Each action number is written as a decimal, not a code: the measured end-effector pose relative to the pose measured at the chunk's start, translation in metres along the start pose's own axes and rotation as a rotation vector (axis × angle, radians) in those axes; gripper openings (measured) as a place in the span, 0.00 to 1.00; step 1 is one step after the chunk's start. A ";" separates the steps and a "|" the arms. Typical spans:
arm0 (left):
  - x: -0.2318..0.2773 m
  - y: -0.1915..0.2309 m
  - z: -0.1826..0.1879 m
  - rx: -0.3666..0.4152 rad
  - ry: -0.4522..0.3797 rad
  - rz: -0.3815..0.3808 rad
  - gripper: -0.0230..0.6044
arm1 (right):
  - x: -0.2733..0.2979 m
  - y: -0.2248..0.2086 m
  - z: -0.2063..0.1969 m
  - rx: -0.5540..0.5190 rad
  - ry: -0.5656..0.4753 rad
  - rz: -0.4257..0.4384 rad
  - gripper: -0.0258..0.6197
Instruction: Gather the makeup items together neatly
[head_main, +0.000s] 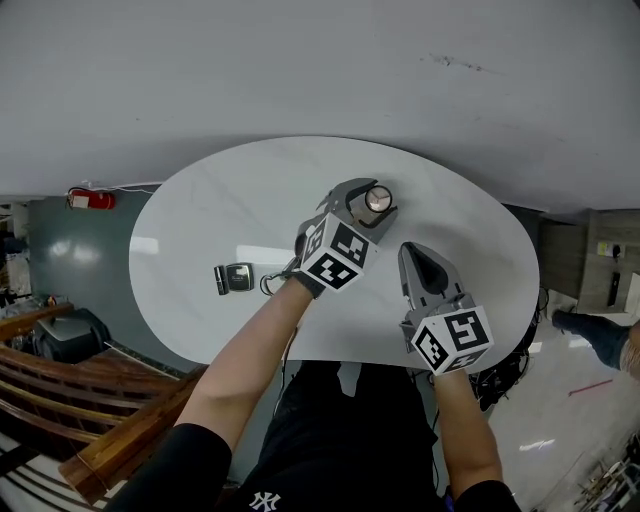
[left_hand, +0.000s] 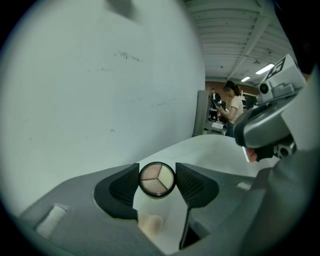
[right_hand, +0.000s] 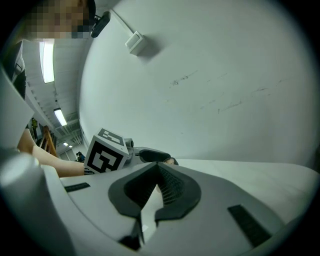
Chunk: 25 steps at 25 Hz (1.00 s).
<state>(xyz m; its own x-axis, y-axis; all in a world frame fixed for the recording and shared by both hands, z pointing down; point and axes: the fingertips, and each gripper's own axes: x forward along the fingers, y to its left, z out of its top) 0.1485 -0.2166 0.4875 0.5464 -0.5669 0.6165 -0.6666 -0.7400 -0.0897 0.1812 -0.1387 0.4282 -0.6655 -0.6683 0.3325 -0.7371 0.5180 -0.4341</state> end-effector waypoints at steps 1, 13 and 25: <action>-0.007 -0.002 -0.001 -0.006 -0.006 0.003 0.41 | -0.001 0.004 -0.001 -0.003 -0.001 0.000 0.06; -0.111 -0.023 -0.035 -0.094 -0.024 0.091 0.41 | -0.006 0.078 -0.010 -0.046 -0.014 0.036 0.06; -0.228 -0.029 -0.107 -0.179 -0.015 0.189 0.41 | 0.010 0.177 -0.022 -0.112 -0.023 0.131 0.06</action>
<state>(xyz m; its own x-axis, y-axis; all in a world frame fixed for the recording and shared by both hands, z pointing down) -0.0115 -0.0267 0.4334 0.4100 -0.6955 0.5901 -0.8360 -0.5452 -0.0617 0.0421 -0.0420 0.3732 -0.7550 -0.6023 0.2592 -0.6533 0.6571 -0.3762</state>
